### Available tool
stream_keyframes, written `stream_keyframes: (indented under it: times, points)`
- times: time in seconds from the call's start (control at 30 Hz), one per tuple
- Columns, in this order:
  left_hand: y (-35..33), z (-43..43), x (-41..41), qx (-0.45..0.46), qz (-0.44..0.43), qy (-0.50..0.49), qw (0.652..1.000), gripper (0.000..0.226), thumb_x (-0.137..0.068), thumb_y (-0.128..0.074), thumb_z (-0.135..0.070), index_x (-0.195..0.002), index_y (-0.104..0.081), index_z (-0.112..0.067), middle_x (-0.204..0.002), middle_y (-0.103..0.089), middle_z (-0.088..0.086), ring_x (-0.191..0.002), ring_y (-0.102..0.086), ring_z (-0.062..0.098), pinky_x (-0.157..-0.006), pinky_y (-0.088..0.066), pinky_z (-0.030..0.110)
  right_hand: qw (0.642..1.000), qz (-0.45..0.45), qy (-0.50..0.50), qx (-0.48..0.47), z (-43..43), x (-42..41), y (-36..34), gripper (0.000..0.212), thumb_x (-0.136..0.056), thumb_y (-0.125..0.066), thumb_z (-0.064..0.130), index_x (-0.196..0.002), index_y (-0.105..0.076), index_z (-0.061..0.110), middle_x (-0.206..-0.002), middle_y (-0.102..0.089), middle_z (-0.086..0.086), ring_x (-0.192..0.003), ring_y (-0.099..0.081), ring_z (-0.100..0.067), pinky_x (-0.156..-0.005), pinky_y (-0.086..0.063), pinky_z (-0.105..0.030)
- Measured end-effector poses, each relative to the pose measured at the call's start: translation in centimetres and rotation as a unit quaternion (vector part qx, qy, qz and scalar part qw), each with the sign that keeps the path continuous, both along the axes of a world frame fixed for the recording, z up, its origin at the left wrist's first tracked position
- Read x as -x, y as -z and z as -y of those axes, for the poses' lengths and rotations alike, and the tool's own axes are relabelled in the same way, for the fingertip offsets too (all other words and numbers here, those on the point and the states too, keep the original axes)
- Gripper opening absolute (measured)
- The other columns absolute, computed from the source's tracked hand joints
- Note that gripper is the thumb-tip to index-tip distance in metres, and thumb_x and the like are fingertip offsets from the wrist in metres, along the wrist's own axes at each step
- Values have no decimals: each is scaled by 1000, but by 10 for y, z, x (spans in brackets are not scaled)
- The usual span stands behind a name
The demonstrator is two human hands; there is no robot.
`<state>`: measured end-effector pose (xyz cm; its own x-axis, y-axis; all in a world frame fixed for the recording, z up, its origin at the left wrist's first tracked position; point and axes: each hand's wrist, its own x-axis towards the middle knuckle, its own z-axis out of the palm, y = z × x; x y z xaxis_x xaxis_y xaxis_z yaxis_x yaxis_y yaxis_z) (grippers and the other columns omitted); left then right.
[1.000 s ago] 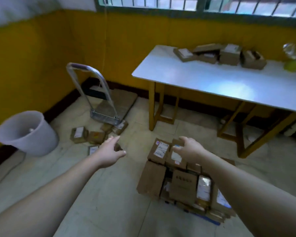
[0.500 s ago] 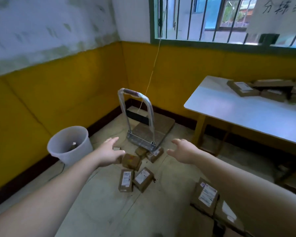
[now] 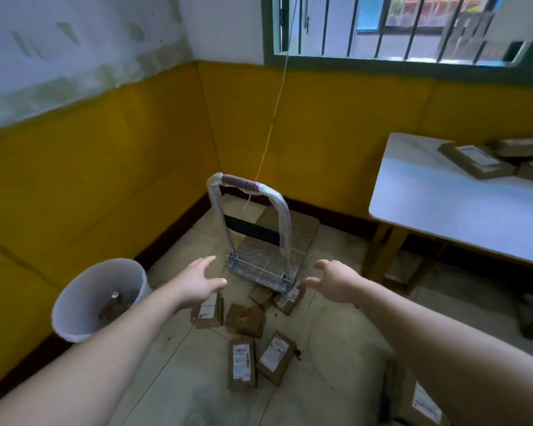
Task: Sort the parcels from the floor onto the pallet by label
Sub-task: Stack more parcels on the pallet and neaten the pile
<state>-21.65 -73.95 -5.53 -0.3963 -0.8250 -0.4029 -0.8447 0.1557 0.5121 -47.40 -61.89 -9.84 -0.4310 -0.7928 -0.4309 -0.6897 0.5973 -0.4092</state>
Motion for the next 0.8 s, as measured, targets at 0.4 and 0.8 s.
stream_keyframes:
  times: [0.4, 0.8]
  points:
    - [84, 176, 36, -99, 37, 188, 977, 70, -90, -59, -39, -149, -23, -23, -156, -23, 4, -141, -26, 22, -109, -28, 34, 977, 86, 189, -43, 90, -51, 60, 61, -95, -53, 41, -147, -33, 15, -149, -40, -9, -131, -44, -24, -101, -41, -33]
    - [236, 185, 140, -136, 99, 175, 970, 71, -91, -59, -36, -149, -23, -17, -154, -26, 8, -139, -30, 25, -109, -29, 35, 949, 120, 281, -75, 90, 38, 206, 69, -91, -55, 45, -149, -27, 21, -151, -37, -6, -132, -43, -23, -102, -42, -35]
